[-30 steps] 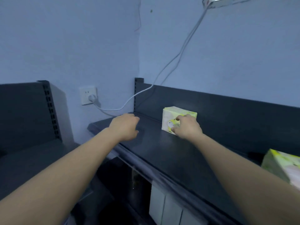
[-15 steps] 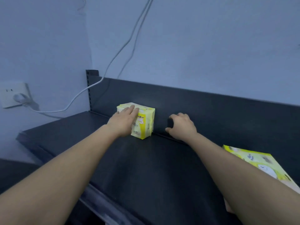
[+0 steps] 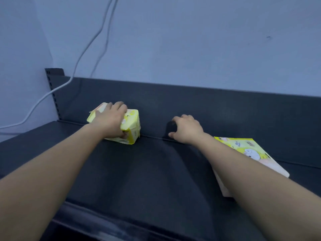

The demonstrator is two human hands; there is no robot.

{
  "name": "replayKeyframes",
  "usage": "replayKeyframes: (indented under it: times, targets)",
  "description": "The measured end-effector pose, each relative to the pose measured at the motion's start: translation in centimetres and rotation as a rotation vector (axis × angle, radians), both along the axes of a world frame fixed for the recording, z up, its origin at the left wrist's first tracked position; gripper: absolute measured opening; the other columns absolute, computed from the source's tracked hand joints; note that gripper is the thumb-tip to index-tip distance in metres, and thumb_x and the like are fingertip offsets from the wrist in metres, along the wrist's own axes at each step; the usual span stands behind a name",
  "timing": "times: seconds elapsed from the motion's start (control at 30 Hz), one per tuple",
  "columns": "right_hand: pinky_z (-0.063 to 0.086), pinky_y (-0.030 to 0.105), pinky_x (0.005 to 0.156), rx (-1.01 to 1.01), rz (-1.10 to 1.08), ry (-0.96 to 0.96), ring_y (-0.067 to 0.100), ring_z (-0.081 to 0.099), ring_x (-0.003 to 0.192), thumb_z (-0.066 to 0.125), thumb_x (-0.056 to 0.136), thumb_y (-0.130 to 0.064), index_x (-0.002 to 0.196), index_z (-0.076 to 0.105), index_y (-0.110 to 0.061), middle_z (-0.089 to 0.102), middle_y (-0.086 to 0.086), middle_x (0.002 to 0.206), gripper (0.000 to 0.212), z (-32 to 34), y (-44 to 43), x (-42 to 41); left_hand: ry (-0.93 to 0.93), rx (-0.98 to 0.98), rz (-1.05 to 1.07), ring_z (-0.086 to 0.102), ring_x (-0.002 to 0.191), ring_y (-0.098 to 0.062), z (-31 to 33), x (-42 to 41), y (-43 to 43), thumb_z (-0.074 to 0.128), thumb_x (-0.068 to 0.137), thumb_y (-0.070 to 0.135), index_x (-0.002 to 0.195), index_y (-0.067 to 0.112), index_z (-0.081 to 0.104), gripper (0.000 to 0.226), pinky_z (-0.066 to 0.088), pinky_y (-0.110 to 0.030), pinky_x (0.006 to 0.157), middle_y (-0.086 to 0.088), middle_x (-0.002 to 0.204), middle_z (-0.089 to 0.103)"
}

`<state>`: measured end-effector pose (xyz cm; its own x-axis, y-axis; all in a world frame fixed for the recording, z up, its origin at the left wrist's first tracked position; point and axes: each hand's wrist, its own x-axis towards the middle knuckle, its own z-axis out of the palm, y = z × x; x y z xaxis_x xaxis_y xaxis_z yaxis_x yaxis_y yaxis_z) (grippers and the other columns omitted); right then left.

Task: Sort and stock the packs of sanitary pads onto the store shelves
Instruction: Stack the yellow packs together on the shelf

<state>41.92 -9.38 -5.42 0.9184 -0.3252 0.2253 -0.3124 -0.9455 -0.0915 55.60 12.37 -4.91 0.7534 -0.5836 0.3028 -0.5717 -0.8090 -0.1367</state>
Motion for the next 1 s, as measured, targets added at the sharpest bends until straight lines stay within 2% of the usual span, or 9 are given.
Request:
replayKeyframes:
  times: [0.1,0.27,0.4,0.53,0.63,0.73,0.8,0.87,1.0]
  targets:
    - [0.037,0.039,0.096,-0.070,-0.116,0.085,0.029,0.045,0.124,0.059,0.089,-0.044,0.130,0.049,-0.019,0.055,0.007,0.130,0.050,0.4,-1.2,-3.1,-0.079,0.052,0.002,0.037,0.115,-0.024,0.1,-0.4,0.5,0.076,0.060,0.059,0.119,0.023,0.036,0.080,0.037,-0.039,0.082,0.005,0.124,0.048]
    - [0.028,0.057,0.108,-0.031,-0.440,0.351,0.030,0.044,0.122,0.058,0.085,-0.037,0.108,0.052,-0.024,0.054,0.003,0.119,0.027,1.1,-2.5,-7.2,-0.263,0.132,-0.022,0.037,0.110,-0.022,-0.5,-3.1,0.6,0.061,0.061,0.072,0.121,0.027,0.043,0.077,0.032,-0.041,0.092,0.006,0.115,0.048]
    - [0.045,0.048,0.099,-0.018,-0.384,0.401,0.032,0.053,0.105,0.059,0.080,-0.022,0.094,0.056,-0.017,0.057,0.005,0.110,0.016,1.3,-2.4,-9.0,-0.098,0.089,-0.066,0.035,0.119,-0.025,0.4,-7.2,0.1,0.065,0.059,0.069,0.126,0.032,0.043,0.080,0.022,-0.057,0.107,0.005,0.117,0.045]
    - [0.052,0.031,0.086,-0.081,-0.001,0.378,0.024,0.062,0.100,0.069,0.078,-0.020,0.115,0.065,-0.022,0.066,-0.002,0.113,0.037,1.1,-0.3,-9.5,0.089,0.087,-0.111,0.050,0.105,-0.021,2.1,-12.1,-1.0,0.066,0.057,0.075,0.123,0.034,0.044,0.081,0.037,-0.050,0.095,0.007,0.110,0.043]
    - [0.049,0.030,0.093,0.319,0.206,0.171,0.015,0.061,0.106,0.076,0.080,-0.032,0.117,0.066,-0.024,0.066,-0.006,0.110,0.040,2.4,0.5,-11.8,0.228,0.072,-0.083,0.045,0.125,-0.022,2.3,-14.5,-1.8,0.056,0.056,0.089,0.145,0.029,0.026,0.111,0.033,-0.050,0.098,0.004,0.133,0.045]
    - [0.043,0.036,0.102,0.377,0.060,-0.095,0.017,0.050,0.124,0.067,0.082,-0.046,0.123,0.062,-0.028,0.062,-0.007,0.125,0.044,3.1,-2.4,-13.4,0.352,0.102,-0.016,0.032,0.136,-0.025,1.9,-15.4,-1.0,0.062,0.048,0.089,0.151,0.033,0.010,0.128,0.031,-0.052,0.106,0.003,0.145,0.034]
    - [0.036,0.043,0.107,0.339,-0.154,-0.002,0.025,0.038,0.134,0.059,0.076,-0.066,0.133,0.052,-0.028,0.052,-0.003,0.138,0.069,2.5,-4.9,-14.7,0.403,0.107,-0.005,0.036,0.128,-0.027,1.8,-15.9,-0.1,0.074,0.049,0.076,0.147,0.038,0.018,0.120,0.036,-0.049,0.105,0.000,0.134,0.038]
    - [0.036,0.044,0.108,0.502,-0.255,0.052,0.030,0.039,0.133,0.053,0.058,-0.084,0.136,0.048,-0.021,0.048,0.004,0.142,0.100,1.3,-6.6,-15.3,0.381,0.096,-0.003,0.041,0.115,-0.027,1.8,-16.3,0.7,0.080,0.054,0.061,0.139,0.039,0.028,0.102,0.042,-0.045,0.100,-0.001,0.119,0.042]
    - [0.041,0.040,0.102,0.474,-0.278,-0.052,0.030,0.043,0.128,0.068,0.070,-0.069,0.130,0.050,-0.018,0.050,0.009,0.137,0.080,0.2,-7.7,-15.8,0.355,0.012,-0.011,0.049,0.100,-0.023,1.9,-17.6,2.1,0.081,0.052,0.061,0.119,0.037,0.045,0.079,0.047,-0.039,0.090,0.000,0.102,0.047]
